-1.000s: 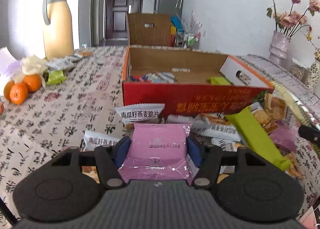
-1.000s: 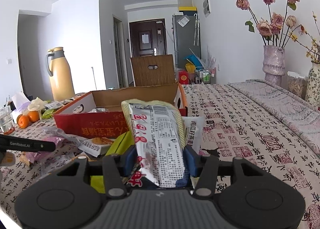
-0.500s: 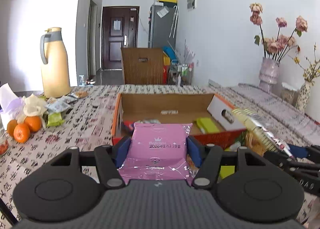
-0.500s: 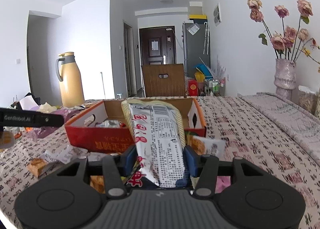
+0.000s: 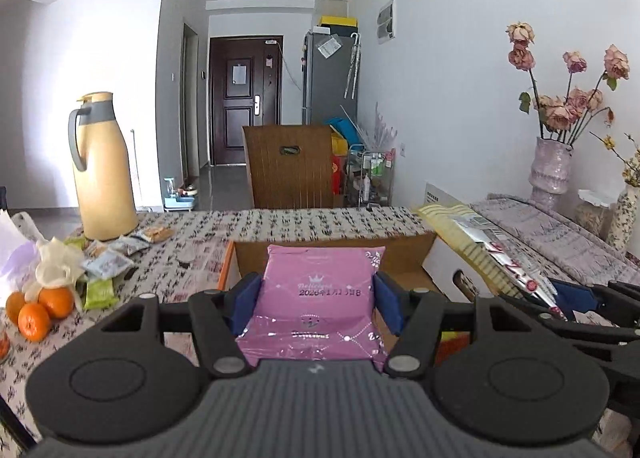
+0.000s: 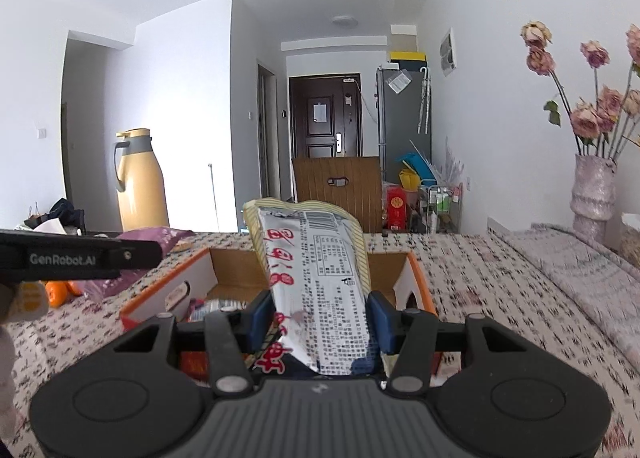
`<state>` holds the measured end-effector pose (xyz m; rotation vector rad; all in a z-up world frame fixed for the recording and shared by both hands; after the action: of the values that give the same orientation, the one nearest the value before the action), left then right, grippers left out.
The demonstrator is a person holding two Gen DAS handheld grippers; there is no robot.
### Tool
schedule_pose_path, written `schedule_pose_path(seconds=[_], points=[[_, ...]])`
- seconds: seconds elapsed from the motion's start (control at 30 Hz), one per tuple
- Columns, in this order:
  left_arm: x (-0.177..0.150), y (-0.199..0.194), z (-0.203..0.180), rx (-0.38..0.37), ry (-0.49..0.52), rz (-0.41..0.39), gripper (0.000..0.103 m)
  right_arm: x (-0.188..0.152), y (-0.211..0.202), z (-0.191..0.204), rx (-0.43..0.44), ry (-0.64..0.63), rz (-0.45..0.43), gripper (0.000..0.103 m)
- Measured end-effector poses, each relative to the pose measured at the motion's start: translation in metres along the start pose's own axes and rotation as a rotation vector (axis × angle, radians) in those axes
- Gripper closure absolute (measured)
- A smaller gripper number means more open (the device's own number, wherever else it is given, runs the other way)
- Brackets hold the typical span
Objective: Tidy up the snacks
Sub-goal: 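Carry both packets over the box and open both grippers to drop them in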
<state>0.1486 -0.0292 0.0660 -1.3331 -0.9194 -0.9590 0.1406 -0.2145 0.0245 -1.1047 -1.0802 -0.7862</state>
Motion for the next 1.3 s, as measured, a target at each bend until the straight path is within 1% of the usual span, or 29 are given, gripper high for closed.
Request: schedule_pose_path(seconds=[0.27, 0.4, 0.5, 0.73, 0.83, 0.97, 1.17, 1.3], points=[[0.024, 0.031, 0.001, 0.041, -0.022, -0.013, 0.041, 0.030, 0.045, -0.003, -0.001, 0.007, 0.018, 0.052], [0.032, 0.051, 0.003, 0.061, -0.045, 0.001, 0.041, 0.043, 0.069, -0.003, -0.008, 0.009, 0.029, 0.052], [0.034, 0.067, 0.004, 0.080, -0.060, 0.022, 0.041, 0.047, 0.089, -0.005, -0.011, 0.018, 0.056, 0.052], [0.021, 0.102, 0.011, 0.113, -0.084, 0.081, 0.041, 0.035, 0.129, -0.013, -0.016, 0.043, 0.129, 0.052], [0.013, 0.113, 0.015, 0.118, -0.094, 0.108, 0.041, 0.026, 0.138, -0.017, -0.018, 0.049, 0.145, 0.052], [0.004, 0.122, 0.018, 0.104, -0.097, 0.143, 0.041, 0.016, 0.144, -0.020, -0.023, 0.049, 0.161, 0.052], [-0.004, 0.124, 0.020, 0.094, -0.087, 0.154, 0.041, 0.010, 0.146, -0.024, -0.012, 0.057, 0.168, 0.052], [-0.004, 0.121, 0.019, 0.086, -0.090, 0.139, 0.040, 0.009, 0.146, -0.026, -0.003, 0.068, 0.171, 0.048]])
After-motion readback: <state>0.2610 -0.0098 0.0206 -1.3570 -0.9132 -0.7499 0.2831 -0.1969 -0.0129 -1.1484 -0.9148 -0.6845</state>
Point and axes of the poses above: each gripper's, at about its wrist camera, not at the fingertips, and y roughly the way its jaws point, z to its left, x to its top, the point moved 2 cm from there along y, roughly the way its jaws point, and after that the axes turned 7 degrees about x, right-handed, at the moved point
